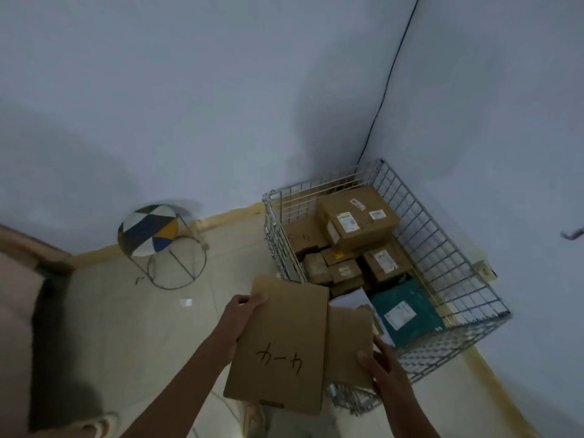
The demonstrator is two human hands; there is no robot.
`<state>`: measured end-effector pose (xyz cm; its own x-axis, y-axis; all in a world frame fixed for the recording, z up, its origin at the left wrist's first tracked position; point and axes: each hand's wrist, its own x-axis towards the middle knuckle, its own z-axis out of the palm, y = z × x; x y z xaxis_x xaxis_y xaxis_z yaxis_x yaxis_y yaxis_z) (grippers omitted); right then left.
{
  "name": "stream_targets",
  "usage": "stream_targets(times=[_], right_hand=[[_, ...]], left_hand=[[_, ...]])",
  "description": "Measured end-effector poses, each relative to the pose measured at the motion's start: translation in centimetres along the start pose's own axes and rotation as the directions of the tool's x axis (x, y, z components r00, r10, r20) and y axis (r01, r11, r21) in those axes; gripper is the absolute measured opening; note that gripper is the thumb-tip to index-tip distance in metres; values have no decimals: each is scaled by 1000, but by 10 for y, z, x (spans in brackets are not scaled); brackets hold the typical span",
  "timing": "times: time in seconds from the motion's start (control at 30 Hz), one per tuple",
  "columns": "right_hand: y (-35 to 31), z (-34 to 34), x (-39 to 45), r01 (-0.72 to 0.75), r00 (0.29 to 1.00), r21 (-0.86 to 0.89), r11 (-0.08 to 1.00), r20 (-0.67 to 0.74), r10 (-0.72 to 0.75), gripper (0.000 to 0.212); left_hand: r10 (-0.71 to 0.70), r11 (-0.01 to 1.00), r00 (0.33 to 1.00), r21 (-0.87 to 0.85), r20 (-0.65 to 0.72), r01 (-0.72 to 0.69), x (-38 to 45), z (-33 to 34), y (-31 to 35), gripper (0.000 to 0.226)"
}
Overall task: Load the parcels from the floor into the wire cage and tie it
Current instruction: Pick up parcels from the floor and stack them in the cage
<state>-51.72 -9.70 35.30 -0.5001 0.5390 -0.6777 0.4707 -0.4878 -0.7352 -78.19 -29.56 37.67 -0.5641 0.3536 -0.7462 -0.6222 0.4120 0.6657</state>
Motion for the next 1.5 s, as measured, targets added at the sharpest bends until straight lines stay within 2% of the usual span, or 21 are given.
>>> stream_targets(times=[0.17,0.27,0.33,0.4,0.47,0.53,0.67,0.73,0.83,0.93,1.0,1.03,1.1,1.17,1.27,1.37,1.4,1.5], right_hand=[[-39,36,30,-5,996,153,988,-83,18,107],[-49,51,64,9,980,202,979,-195,32,123],[-63,61,94,34,971,255,966,-237,29,122],[-85,72,126,19,970,338,941,-234,64,109],[-101,79,156,20,969,386,922,-235,77,93],[-113,84,179,38,941,388,921,-324,98,90],[-136,83,217,109,854,476,873,-494,163,74],[-137,80,236,147,795,501,853,-572,199,76],[-131,79,271,171,736,502,848,-637,228,82],[-118,85,316,116,732,545,830,-612,299,67],[-97,92,350,79,715,625,777,-579,393,79],[-86,98,363,64,692,669,740,-564,450,84],[-68,109,384,84,637,751,655,-547,544,69],[-55,122,406,97,617,800,593,-516,595,55],[-35,140,429,82,583,839,538,-478,657,59],[-26,150,450,60,575,832,552,-481,662,52],[-23,152,458,32,579,822,568,-479,660,57],[-15,155,478,-38,602,816,577,-442,664,95]], left_hand=[[4,999,996,53,84,-9,66,3,54,48],[-119,992,974,72,191,107,113,7,84,56],[-148,984,958,133,244,118,144,12,112,57],[-163,976,953,184,255,118,174,17,141,57],[-171,962,956,249,238,110,207,25,172,67],[-175,945,960,310,217,102,242,34,195,72],[-227,951,957,255,183,177,312,75,223,49],[-248,945,942,273,228,183,335,98,228,50],[-273,907,927,391,258,159,374,128,232,54],[-285,831,925,546,251,108,438,143,229,60],[-323,767,921,630,220,119,495,149,221,67],[-355,741,913,656,201,144,522,152,215,63],[-387,693,903,705,185,153,561,159,211,54],[-381,629,900,773,211,84,597,164,210,50],[-347,504,907,863,238,-33,654,157,196,49],[-346,384,910,919,230,-87,709,154,170,52],[-331,366,912,924,241,-111,703,162,171,52],[-234,295,946,943,226,-153,685,190,171,46]])
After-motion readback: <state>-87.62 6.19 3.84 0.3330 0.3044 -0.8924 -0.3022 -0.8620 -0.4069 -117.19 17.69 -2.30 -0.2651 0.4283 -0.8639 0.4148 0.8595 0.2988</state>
